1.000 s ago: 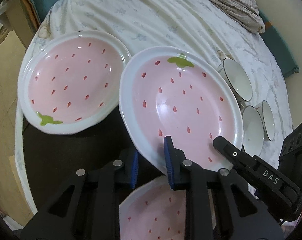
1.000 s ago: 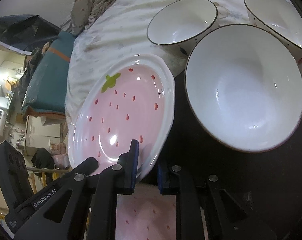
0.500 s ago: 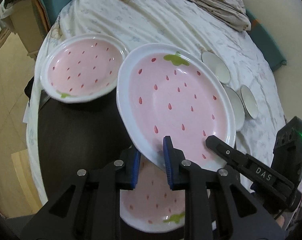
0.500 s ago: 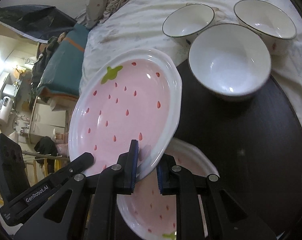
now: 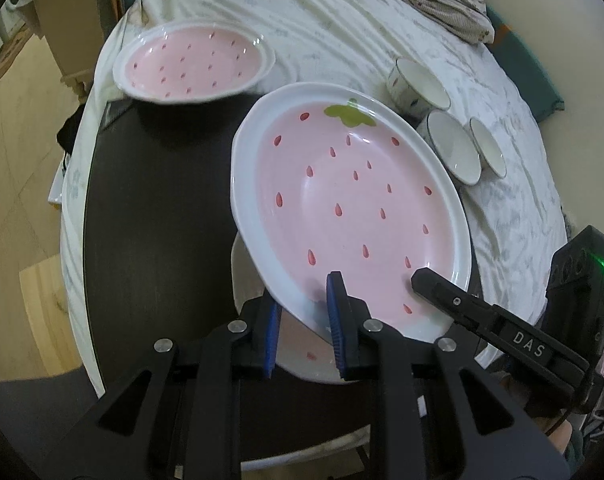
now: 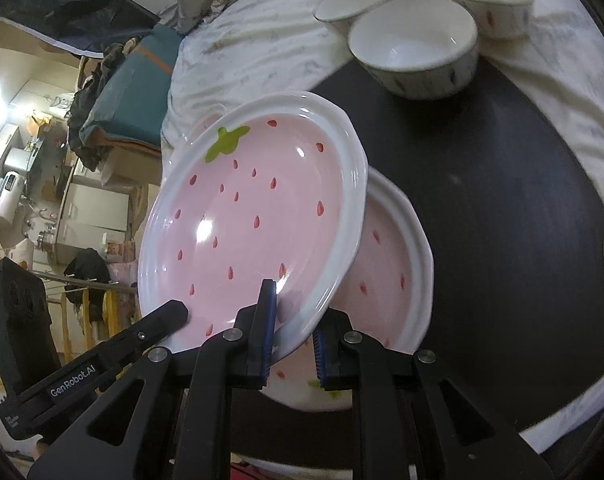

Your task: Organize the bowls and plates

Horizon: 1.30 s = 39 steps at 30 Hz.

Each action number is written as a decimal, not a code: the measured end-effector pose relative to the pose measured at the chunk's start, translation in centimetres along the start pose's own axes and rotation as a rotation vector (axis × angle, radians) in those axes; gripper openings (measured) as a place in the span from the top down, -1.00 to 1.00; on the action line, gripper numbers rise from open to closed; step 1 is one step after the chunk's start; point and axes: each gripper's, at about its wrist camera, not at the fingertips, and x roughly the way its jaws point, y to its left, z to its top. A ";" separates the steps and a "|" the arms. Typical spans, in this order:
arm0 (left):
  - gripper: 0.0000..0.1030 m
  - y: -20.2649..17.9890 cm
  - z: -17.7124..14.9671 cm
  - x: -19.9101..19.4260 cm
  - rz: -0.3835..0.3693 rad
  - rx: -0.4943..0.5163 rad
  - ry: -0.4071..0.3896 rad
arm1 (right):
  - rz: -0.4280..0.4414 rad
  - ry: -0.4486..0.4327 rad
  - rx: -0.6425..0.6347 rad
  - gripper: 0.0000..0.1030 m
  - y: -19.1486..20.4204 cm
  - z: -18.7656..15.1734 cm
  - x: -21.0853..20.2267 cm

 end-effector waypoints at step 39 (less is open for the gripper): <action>0.52 0.7 -2.7 4.0 0.190 0.051 0.108 | -0.033 0.129 0.040 0.66 -2.7 -3.1 2.0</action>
